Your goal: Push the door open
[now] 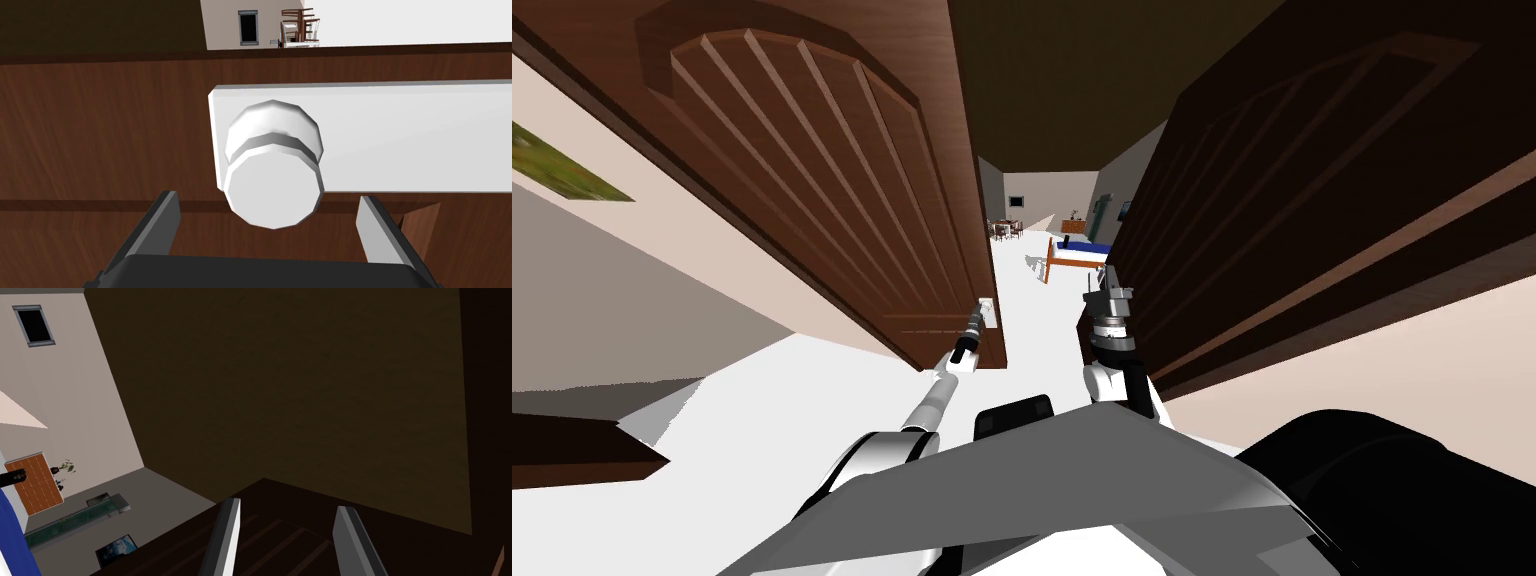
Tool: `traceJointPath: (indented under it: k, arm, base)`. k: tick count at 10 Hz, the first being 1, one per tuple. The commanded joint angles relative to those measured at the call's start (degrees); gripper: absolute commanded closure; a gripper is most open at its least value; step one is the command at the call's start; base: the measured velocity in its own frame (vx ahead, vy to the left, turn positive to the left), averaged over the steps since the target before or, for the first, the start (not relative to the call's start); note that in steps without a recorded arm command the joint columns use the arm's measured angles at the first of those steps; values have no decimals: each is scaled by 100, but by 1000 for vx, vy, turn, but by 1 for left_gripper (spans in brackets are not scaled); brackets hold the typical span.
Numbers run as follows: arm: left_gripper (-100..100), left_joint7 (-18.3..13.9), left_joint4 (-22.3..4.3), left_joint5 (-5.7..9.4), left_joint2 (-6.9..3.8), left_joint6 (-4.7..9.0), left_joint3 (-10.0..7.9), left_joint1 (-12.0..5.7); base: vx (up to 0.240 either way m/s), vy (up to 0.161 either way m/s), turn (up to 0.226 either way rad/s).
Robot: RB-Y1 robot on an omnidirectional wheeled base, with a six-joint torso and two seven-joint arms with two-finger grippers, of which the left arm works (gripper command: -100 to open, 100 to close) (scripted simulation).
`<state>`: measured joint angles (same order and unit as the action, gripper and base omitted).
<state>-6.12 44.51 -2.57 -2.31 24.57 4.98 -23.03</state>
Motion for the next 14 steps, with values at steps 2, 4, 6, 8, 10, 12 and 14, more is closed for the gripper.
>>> traceJointPath:
  k: [2, 4, 6, 8, 10, 12, 14]
  arm:
    - [-100, 11, -12, 2, 38, 12, -15, -5]
    - [100, 11, -12, 2, 38, 12, -15, -5]
    - [100, 11, -12, 2, 38, 12, -15, -5]
    - [100, 11, -12, 2, 38, 12, -15, -5]
    - [100, 39, -25, 29, -36, 1, -109, 10]
    - [100, 61, -28, 57, -93, -2, -201, 16]
    - [100, 81, -30, 82, -139, -4, -284, 21]
  base:
    - [115, -42, -8]
    - [-14, 7, -3]
    - [-18, 7, -2]
    - [-4, 1, 1]
    - [139, -61, 36]
    - [155, -112, 47]
    - [169, -54, 10]
